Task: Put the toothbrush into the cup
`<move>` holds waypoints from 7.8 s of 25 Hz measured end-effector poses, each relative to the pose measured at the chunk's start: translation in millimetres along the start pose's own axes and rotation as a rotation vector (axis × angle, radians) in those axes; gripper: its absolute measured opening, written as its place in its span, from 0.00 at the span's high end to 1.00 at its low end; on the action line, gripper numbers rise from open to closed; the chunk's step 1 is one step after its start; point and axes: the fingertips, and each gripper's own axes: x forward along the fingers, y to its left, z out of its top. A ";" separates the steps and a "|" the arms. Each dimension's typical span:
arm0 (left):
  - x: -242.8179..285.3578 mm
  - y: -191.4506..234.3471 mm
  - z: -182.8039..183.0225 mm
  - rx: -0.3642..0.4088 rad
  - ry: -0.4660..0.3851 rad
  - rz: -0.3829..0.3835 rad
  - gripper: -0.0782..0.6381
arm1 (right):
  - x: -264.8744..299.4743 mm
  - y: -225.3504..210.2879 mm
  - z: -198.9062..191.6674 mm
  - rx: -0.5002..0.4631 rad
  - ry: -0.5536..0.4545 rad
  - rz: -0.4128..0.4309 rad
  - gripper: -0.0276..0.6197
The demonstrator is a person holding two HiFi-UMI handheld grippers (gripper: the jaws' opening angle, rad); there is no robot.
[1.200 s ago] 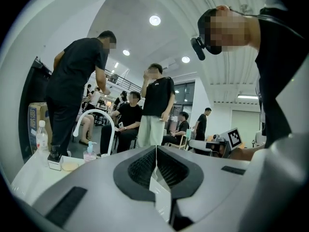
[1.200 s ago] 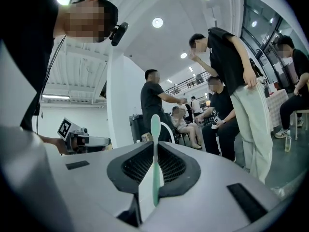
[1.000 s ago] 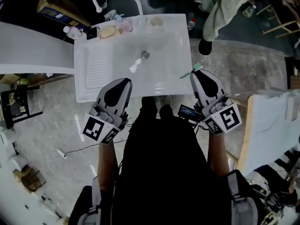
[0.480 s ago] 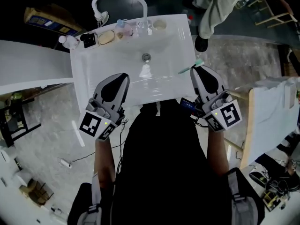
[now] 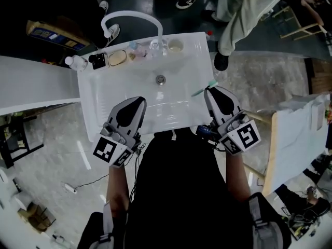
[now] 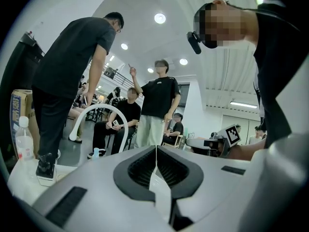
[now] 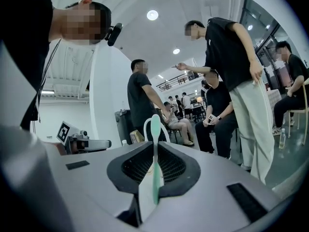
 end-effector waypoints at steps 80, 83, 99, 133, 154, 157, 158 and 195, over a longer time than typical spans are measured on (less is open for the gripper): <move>159.1 52.4 -124.3 -0.121 0.177 -0.138 0.88 | 196.1 -151.3 -110.7 0.073 0.082 0.075 0.90; 158.0 49.8 -122.4 -0.123 0.174 -0.139 0.88 | 195.3 -153.0 -114.4 0.064 0.095 0.071 0.90; 152.8 48.4 -120.7 -0.121 0.169 -0.122 0.88 | 190.9 -165.4 -117.1 0.027 0.101 0.054 0.90; 135.1 28.1 -81.8 -0.095 0.107 -0.087 0.88 | 134.7 -133.3 -85.8 -0.114 0.179 0.017 0.60; 74.7 -61.2 -36.1 -0.017 0.044 -0.033 0.88 | 9.5 4.0 -17.5 -0.179 0.052 0.155 0.61; 74.1 -70.3 -33.4 -0.029 0.052 -0.046 0.88 | 5.6 11.7 -23.8 -0.164 0.062 0.160 0.61; 73.8 -70.9 -33.6 -0.027 0.054 -0.048 0.88 | 5.4 14.0 -24.4 -0.158 0.063 0.161 0.61; 4.2 -122.5 -51.6 0.033 0.084 0.089 0.88 | -68.3 7.3 -54.1 -0.128 0.126 0.125 0.93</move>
